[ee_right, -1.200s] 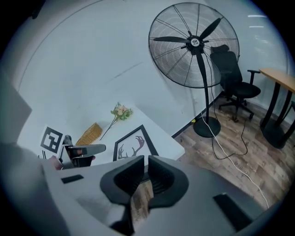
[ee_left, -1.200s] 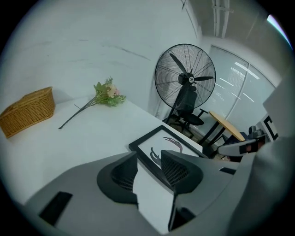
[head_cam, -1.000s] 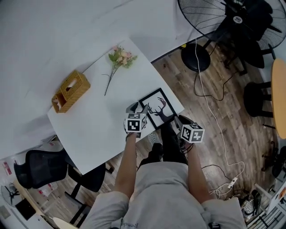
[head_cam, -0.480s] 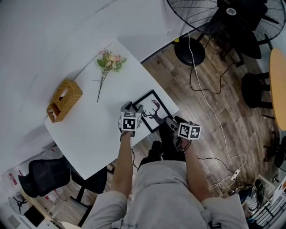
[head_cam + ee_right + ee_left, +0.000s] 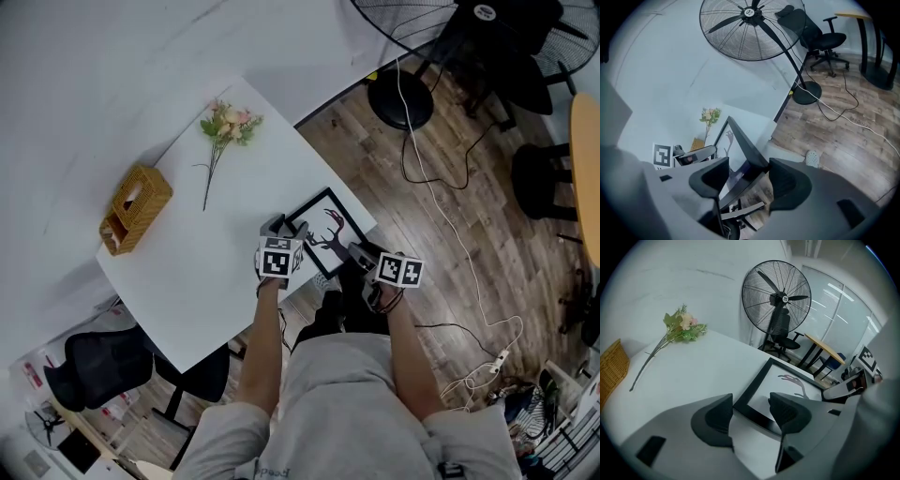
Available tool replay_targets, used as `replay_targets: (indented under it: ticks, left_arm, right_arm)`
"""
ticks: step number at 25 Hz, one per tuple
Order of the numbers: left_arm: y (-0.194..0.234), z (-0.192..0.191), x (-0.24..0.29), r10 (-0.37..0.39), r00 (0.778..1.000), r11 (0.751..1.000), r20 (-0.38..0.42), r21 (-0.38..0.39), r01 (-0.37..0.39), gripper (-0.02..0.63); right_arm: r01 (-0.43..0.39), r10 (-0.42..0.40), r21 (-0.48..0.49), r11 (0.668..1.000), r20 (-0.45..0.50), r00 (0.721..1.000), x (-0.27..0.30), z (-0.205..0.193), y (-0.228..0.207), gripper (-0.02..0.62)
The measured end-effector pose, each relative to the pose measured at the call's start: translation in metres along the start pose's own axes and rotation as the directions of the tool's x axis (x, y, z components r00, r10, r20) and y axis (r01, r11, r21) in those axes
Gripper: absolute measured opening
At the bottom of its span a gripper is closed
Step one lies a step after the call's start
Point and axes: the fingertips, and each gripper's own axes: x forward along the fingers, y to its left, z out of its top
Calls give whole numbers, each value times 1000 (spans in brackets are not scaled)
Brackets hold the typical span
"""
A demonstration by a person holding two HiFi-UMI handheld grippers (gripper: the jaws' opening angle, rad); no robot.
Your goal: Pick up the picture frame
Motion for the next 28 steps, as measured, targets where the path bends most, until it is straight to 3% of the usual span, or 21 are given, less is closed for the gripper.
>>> replay_targets:
  ticks: [6, 12, 21, 28]
  left_arm:
    - [-11, -4, 1, -7, 1000, 1000, -2, -1, 7, 265]
    - [-14, -5, 0, -13, 1000, 1000, -6, 1, 13, 265]
    - [-12, -4, -2, -36, 999, 999, 22, -30, 36, 265]
    - [-7, -4, -5, -80, 996, 993, 51, -78, 83, 265]
  right_arm:
    - [-83, 80, 143, 986, 26, 996, 7, -5, -8, 253]
    - [-173, 159, 231, 958, 77, 984, 3, -8, 0, 146]
    - [-244, 222, 246, 938, 116, 968, -8, -1, 15, 93]
    - [-337, 304, 272, 901, 155, 940, -12, 2, 36, 64]
